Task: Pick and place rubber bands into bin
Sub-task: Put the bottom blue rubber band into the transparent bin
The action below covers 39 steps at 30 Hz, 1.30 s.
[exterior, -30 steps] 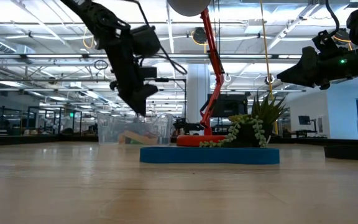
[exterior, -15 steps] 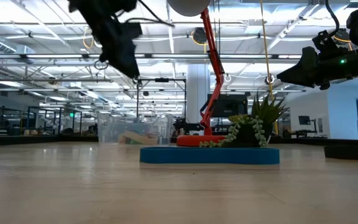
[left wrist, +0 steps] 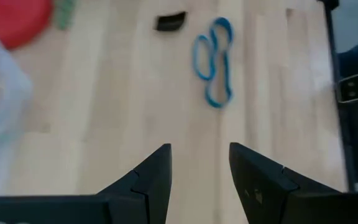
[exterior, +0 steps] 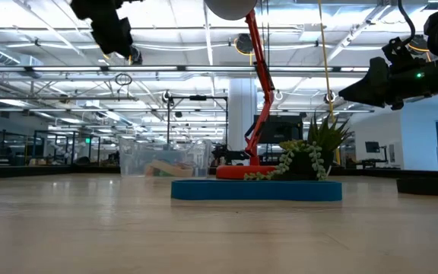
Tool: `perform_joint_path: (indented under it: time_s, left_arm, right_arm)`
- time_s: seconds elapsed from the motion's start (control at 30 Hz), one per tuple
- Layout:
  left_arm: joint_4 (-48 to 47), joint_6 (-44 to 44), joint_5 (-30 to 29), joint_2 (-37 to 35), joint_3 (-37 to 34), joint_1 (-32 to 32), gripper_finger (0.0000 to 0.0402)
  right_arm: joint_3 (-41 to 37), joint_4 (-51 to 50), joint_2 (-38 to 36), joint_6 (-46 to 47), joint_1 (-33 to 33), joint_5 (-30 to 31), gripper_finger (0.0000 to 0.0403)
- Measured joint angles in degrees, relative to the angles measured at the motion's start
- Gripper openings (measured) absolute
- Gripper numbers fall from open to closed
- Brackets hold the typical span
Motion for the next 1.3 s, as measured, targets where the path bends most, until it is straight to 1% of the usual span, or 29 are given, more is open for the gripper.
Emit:
perform_joint_path:
  time_s: [0.2,0.33,0.4,0.6,0.73,0.9,0.97,1.13,1.3]
  left_arm:
    - [0.6,-14.7,-5.1,1.8,0.0,-9.4,0.0168]
    - [-0.1,-20.2,-9.4,4.6,0.0,-15.9,0.0168]
    - [-1.0,-23.3,-10.5,6.5,0.0,-18.7,0.0168]
    - [0.4,-32.1,-11.7,14.0,0.0,-24.6,0.0168]
    - [0.9,-35.3,-11.4,19.8,0.0,-27.0,0.0168]
    - [2.5,-38.9,-6.6,25.3,0.0,-28.3,0.0168]
    - [3.0,-40.2,-5.3,27.0,0.0,-28.5,0.0168]
    - [3.5,-41.2,-4.1,30.3,0.0,-28.8,0.0168]
    - [4.6,-44.1,-2.6,32.2,0.0,-28.6,0.0168]
  right_arm:
    - [0.0,0.0,0.0,1.3,0.0,0.0,0.0141]
    - [0.0,0.0,0.1,1.3,0.0,0.0,0.0141]
    - [0.0,0.0,0.2,1.3,0.0,0.0,0.0141]
    - [0.0,0.0,0.5,1.3,0.0,0.0,0.0141]
    - [0.0,-0.1,0.7,1.2,0.0,0.0,0.0141]
    - [0.0,0.0,0.7,1.0,0.0,0.1,0.0141]
    - [0.0,0.0,0.7,1.0,0.0,0.1,0.0141]
    - [0.0,0.0,0.9,1.0,0.0,0.2,0.0141]
    - [0.0,0.0,1.0,1.0,0.0,0.2,0.0141]
